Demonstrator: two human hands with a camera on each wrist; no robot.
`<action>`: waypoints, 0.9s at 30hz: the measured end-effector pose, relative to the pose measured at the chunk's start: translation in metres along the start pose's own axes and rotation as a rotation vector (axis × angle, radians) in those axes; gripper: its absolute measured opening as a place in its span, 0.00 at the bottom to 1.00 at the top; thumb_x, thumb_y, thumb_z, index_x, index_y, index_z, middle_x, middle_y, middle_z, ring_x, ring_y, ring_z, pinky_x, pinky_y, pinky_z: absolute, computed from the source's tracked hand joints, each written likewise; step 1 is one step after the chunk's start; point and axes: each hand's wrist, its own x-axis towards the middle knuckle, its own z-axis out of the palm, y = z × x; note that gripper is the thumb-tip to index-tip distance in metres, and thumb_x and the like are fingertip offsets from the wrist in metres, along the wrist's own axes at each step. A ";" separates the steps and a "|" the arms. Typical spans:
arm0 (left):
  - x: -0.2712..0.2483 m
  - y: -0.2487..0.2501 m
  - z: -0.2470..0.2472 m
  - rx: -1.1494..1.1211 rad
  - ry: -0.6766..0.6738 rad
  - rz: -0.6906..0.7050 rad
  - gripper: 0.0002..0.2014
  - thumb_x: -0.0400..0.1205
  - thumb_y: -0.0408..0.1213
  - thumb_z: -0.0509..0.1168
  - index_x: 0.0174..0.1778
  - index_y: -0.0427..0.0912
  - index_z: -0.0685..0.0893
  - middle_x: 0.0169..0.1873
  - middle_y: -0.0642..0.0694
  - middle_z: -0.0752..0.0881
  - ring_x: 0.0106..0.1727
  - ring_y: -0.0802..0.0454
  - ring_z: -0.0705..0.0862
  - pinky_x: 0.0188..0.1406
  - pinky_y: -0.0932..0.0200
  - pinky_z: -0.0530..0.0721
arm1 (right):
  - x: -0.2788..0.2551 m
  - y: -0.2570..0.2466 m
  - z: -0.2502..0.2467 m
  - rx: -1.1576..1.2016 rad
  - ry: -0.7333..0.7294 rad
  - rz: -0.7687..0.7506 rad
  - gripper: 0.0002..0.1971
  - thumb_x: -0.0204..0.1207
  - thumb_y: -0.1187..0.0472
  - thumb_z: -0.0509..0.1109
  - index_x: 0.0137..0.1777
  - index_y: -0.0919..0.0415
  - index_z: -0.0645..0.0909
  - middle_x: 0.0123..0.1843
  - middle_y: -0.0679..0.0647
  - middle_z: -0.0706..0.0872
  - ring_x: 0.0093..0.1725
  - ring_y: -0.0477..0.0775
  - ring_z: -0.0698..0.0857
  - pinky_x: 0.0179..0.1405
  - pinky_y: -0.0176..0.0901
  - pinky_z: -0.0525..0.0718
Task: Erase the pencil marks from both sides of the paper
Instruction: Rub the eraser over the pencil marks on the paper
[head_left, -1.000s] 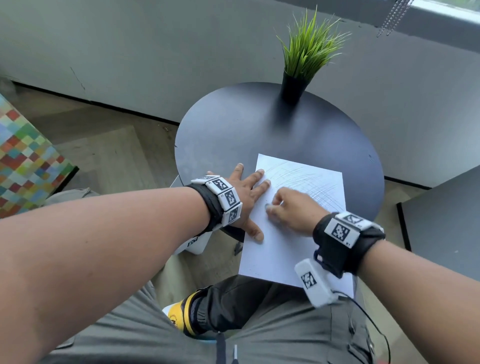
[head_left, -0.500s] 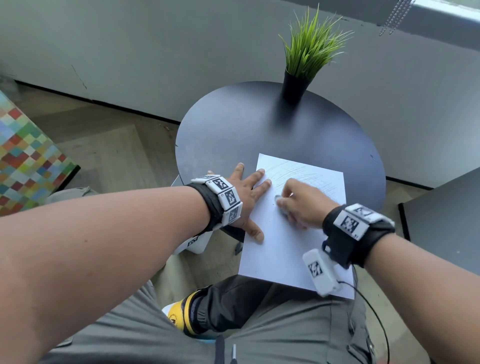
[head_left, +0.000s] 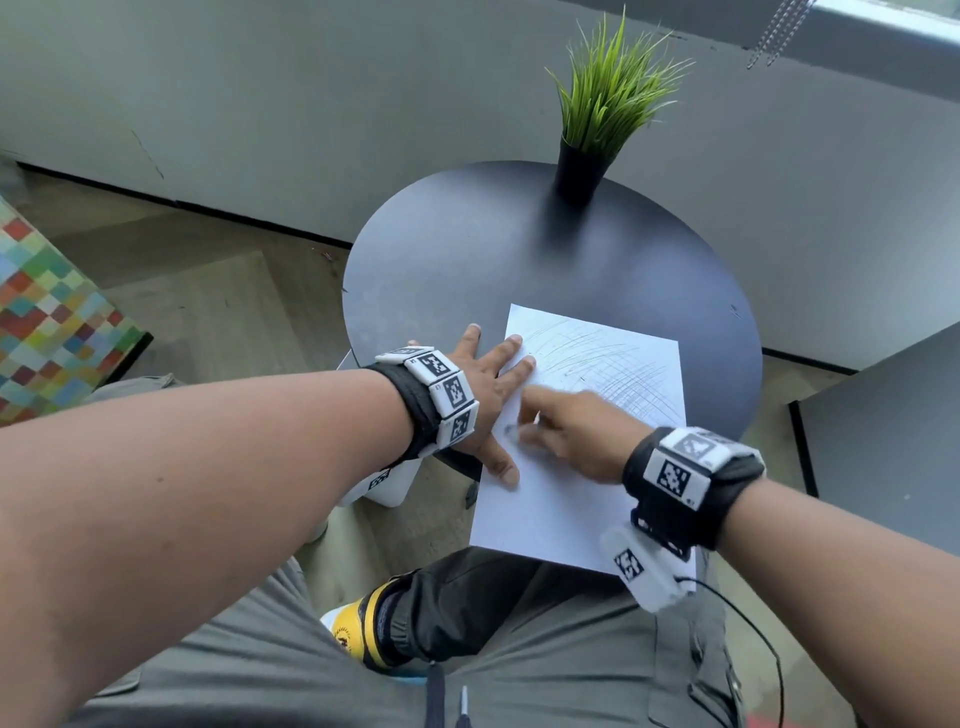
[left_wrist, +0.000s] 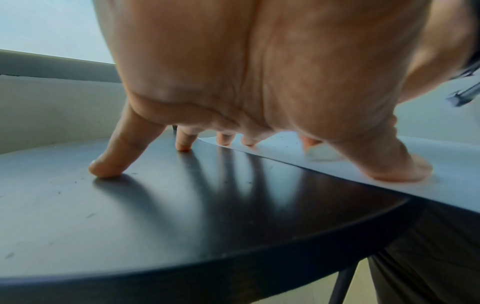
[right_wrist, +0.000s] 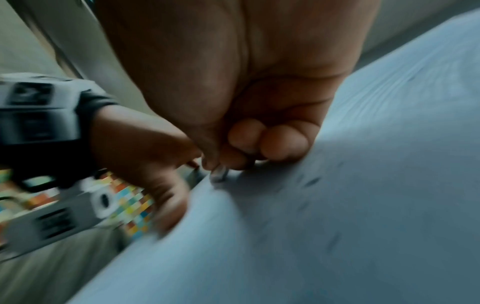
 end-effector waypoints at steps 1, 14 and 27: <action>-0.001 0.001 -0.001 0.008 0.004 0.000 0.70 0.59 0.83 0.66 0.85 0.56 0.31 0.85 0.54 0.31 0.84 0.31 0.33 0.65 0.10 0.58 | 0.006 0.008 -0.008 0.027 0.080 0.065 0.10 0.82 0.46 0.66 0.51 0.51 0.76 0.48 0.57 0.87 0.47 0.60 0.83 0.47 0.48 0.79; -0.016 0.010 -0.013 0.106 -0.009 -0.005 0.63 0.65 0.80 0.63 0.85 0.59 0.32 0.86 0.49 0.33 0.84 0.27 0.37 0.73 0.22 0.62 | 0.013 0.028 -0.021 0.222 0.251 0.254 0.12 0.79 0.45 0.67 0.45 0.52 0.76 0.38 0.56 0.88 0.31 0.60 0.85 0.37 0.51 0.86; -0.014 0.009 -0.013 0.089 -0.030 -0.008 0.65 0.65 0.80 0.65 0.85 0.58 0.30 0.86 0.49 0.32 0.83 0.25 0.35 0.75 0.23 0.59 | 0.005 0.020 -0.017 0.132 0.132 0.239 0.10 0.81 0.47 0.66 0.48 0.53 0.77 0.44 0.56 0.87 0.35 0.57 0.82 0.36 0.45 0.79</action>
